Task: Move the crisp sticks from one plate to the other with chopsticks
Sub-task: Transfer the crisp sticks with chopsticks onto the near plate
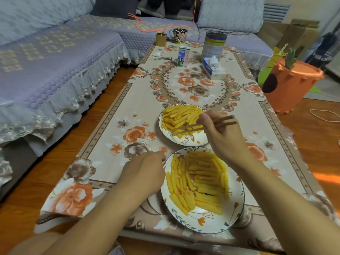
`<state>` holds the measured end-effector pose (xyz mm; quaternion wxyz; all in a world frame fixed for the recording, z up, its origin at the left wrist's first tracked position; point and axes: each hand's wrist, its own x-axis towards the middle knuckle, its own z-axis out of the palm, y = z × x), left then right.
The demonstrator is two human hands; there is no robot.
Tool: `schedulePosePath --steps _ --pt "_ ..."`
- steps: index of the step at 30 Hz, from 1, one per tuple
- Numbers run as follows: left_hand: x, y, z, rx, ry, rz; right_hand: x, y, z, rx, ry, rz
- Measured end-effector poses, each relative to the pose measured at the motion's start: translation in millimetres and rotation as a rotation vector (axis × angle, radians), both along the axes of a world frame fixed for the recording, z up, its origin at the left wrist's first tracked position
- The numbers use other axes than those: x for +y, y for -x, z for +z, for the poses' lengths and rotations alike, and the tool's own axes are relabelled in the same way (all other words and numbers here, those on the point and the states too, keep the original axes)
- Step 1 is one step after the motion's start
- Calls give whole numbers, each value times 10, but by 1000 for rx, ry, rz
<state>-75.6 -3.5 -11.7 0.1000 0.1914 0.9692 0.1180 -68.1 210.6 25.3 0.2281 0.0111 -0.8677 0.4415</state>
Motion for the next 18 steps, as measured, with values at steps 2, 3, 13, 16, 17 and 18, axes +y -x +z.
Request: schedulePosePath --steps 2,3,13,16,17,18 --pt "-15 10 -3 -3 -3 2 -2 21 -61 -1 -87 7" --pt "-19 12 -2 -5 -4 3 -1 24 -82 -3 -115 13" --pt "-29 2 52 -22 -11 -6 55 -237 325 73 224 -89" --pt "-30 2 42 -30 -12 -11 169 -443 486 24 328 -134" --pt "-30 2 38 -30 -13 -11 198 -481 509 3 331 -132" --pt "-27 3 33 -30 -11 -12 222 -504 513 -24 321 -127"
